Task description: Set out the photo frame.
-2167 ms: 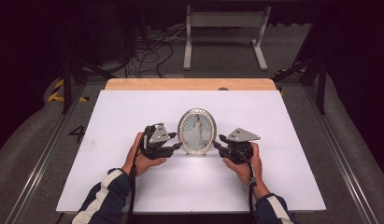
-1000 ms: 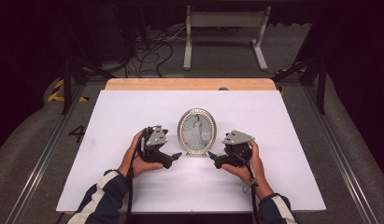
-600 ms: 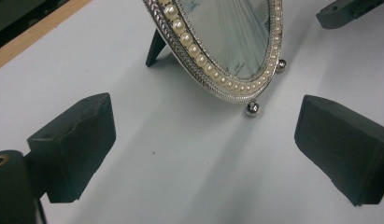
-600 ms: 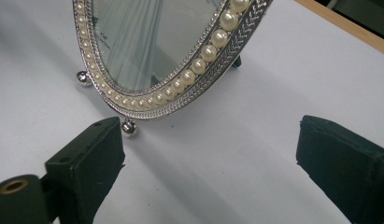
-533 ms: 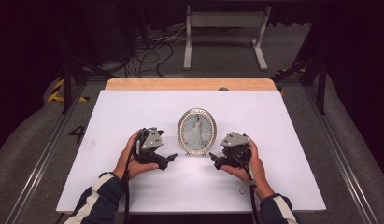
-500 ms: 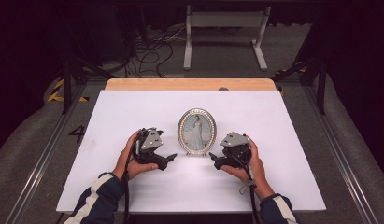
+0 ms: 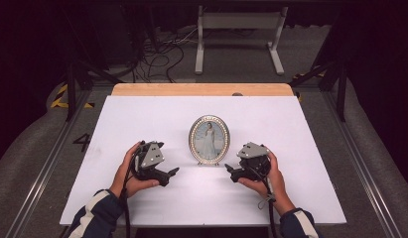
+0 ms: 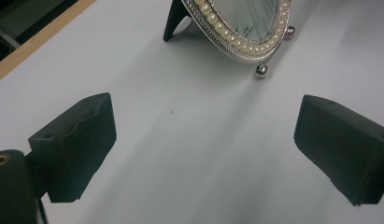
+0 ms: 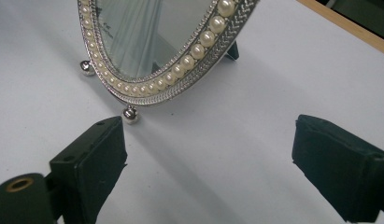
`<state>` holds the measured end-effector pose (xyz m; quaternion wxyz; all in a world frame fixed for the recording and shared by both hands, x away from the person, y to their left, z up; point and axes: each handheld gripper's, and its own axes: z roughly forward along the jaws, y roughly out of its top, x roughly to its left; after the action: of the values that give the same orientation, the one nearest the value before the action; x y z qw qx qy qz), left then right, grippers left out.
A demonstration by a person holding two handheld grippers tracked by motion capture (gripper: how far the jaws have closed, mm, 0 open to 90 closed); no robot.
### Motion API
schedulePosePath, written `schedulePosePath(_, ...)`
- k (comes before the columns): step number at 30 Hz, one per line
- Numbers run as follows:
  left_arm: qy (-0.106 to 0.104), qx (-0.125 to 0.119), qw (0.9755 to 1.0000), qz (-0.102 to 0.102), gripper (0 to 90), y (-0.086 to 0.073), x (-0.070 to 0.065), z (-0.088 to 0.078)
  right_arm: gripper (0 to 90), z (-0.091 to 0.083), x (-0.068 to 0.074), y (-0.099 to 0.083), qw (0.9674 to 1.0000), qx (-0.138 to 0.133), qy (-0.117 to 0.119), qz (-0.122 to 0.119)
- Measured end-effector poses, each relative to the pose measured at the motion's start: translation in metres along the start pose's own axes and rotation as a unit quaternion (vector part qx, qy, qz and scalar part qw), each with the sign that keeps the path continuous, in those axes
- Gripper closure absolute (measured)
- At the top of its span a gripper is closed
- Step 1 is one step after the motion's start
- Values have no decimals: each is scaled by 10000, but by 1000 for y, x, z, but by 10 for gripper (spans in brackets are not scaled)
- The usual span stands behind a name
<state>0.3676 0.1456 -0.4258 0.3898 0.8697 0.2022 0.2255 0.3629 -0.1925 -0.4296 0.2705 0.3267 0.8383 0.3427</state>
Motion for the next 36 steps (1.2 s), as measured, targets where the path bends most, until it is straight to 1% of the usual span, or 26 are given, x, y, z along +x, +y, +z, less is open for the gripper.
schedulePosePath(3, 7, 10, 10000, -27, 62, -2, 0, -2, 101, -3, -2, -2, 10000, 26, -47, -13)
schedulePosePath(5, 43, -29, 9999, -91, 63, -4, 1, -5, 102, -4, -3, -4, 10000, 32, -63, -18)
schedulePosePath(6, 94, -41, 9999, -58, 64, -5, 1, -6, 102, -5, -3, -5, 10000, 31, -79, -38)
schedulePosePath(9, 146, -14, 9999, -17, 65, -9, 1, -10, 102, -7, -4, -7, 9999, 9, -107, -49)
schedulePosePath(13, 216, 26, 9998, -25, 66, -15, 1, -15, 103, -11, -5, -11, 9998, 2, -154, -95)
schedulePosePath(14, 222, 26, 9998, -5, 67, -17, 2, -16, 102, -11, -6, -12, 9998, -4, -149, -99)
schedulePosePath(16, 210, 22, 9998, -29, 67, -20, 2, -19, 103, -13, -6, -14, 9998, 18, -161, -112)
schedulePosePath(18, 207, 76, 9998, 5, 65, -23, 1, -21, 103, -14, -7, -16, 9998, 55, -165, -124)
schedulePosePath(19, 210, 123, 9997, -1, 61, -25, 0, -22, 103, -14, -8, -17, 9998, 51, -158, -124)
schedulePosePath(24, 225, 168, 9996, 21, 60, -33, -2, -28, 107, -20, -8, -21, 9996, -15, -223, -149)
schedulePosePath(28, 251, 160, 9995, -50, 61, -40, -1, -35, 109, -25, -10, -25, 9995, -51, -270, -142)
schedulePosePath(29, 274, 163, 9995, -30, 61, -42, 0, -36, 109, -26, -11, -26, 9995, -52, -270, -146)
schedulePosePath(32, 312, 182, 9993, -69, 60, -47, 1, -41, 109, -30, -13, -29, 9993, -59, -332, -154)
schedulePosePath(33, 328, 205, 9992, -47, 60, -49, 2, -42, 109, -31, -14, -31, 9993, -57, -339, -135)
schedulePosePath(36, 361, 231, 9990, -117, 61, -55, 3, -46, 109, -33, -16, -35, 9993, -42, -363, -103)
